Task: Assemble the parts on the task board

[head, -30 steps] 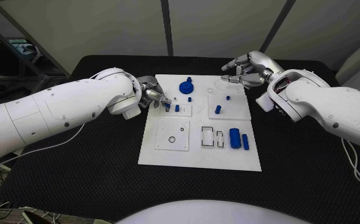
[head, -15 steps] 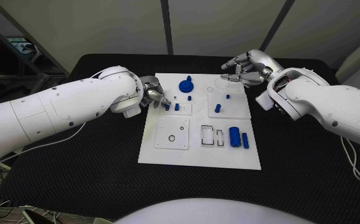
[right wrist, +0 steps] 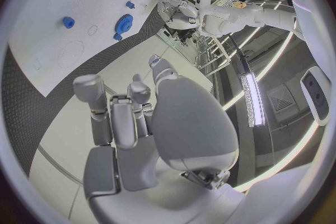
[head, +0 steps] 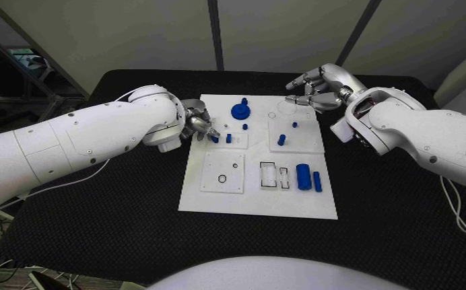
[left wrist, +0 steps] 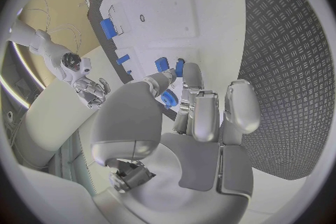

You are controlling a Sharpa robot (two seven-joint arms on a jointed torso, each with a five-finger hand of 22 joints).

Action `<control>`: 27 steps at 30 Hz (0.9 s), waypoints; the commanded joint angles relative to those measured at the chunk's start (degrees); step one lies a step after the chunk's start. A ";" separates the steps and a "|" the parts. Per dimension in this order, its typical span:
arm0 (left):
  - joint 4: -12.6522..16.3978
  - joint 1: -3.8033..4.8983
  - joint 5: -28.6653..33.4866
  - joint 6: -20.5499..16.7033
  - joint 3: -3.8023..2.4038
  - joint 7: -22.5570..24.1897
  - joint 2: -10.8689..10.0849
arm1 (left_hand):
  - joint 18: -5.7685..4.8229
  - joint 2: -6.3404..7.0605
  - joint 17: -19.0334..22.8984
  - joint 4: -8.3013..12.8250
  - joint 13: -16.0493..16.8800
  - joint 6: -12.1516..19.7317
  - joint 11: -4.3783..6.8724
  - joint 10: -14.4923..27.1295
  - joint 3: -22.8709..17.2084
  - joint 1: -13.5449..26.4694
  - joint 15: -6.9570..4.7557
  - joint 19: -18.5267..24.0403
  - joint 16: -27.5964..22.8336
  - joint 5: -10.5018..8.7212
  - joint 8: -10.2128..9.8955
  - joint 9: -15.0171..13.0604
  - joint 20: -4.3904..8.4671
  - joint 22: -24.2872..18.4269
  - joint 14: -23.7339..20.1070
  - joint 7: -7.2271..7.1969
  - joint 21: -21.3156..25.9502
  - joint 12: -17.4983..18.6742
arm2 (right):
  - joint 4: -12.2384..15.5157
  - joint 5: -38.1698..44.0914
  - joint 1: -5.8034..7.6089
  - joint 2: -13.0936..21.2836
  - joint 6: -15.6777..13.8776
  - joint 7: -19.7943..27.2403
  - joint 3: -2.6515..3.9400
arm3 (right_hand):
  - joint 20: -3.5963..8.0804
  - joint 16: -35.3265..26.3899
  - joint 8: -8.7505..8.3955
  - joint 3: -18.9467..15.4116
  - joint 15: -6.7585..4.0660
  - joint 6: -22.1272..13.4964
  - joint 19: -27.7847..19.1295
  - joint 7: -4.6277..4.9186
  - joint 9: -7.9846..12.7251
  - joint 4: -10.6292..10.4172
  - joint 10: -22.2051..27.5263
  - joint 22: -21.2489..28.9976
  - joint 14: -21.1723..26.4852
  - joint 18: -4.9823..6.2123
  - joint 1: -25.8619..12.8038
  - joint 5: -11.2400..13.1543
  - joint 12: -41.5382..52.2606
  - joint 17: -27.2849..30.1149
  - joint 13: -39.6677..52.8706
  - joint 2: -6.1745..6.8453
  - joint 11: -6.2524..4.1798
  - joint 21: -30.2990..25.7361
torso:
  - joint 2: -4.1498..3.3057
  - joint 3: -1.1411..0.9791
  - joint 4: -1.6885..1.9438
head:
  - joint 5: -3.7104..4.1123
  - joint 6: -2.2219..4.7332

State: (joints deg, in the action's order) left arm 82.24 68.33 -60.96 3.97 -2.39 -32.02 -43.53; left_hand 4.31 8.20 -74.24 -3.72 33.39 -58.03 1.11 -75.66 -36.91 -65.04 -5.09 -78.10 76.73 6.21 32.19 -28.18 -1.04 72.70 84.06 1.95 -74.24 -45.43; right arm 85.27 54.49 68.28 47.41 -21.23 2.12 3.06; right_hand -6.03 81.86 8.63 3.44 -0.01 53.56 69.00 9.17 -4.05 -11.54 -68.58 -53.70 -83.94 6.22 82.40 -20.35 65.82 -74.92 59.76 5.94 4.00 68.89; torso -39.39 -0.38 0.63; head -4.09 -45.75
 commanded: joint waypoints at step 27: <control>-1.19 -0.01 -1.67 2.69 0.12 -1.39 1.65 | 0.19 1.05 -0.14 3.21 3.85 -1.81 2.28 -3.63 -0.72 6.53 -1.03 -1.27 0.43 -0.16 2.04 0.61 0.54 1.47 2.31 -1.52 -1.20 -3.76 | 0.15 -1.12 0.07 0.14 0.42 0.33 0.03 | 0.15 -0.10 0.24 0.27 -0.37 0.15 -0.16 -0.23 0.09 -0.17 0.32 0.06 -3.10 1.07 -0.25 -0.49 -0.24 -2.80 -0.05 -0.23 -0.06 -0.28 | -0.04 0.00 0.03 | 0.40 -0.38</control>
State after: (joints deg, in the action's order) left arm 81.00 68.44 -62.43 5.19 -2.37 -32.90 -42.08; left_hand 4.30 9.17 -74.28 -0.16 37.14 -59.65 2.52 -78.31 -38.21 -58.94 -5.89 -79.03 77.00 6.11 34.23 -27.75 -0.51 74.11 83.67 0.36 -75.12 -48.87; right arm 85.29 53.62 68.27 47.52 -21.06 2.12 3.06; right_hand -6.03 81.86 8.63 3.43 0.00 53.56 69.00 9.17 -4.05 -11.54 -68.58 -53.71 -83.94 6.22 82.40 -20.64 65.82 -74.91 59.77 5.94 3.99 68.89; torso -39.46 -0.38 0.63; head -3.69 -46.11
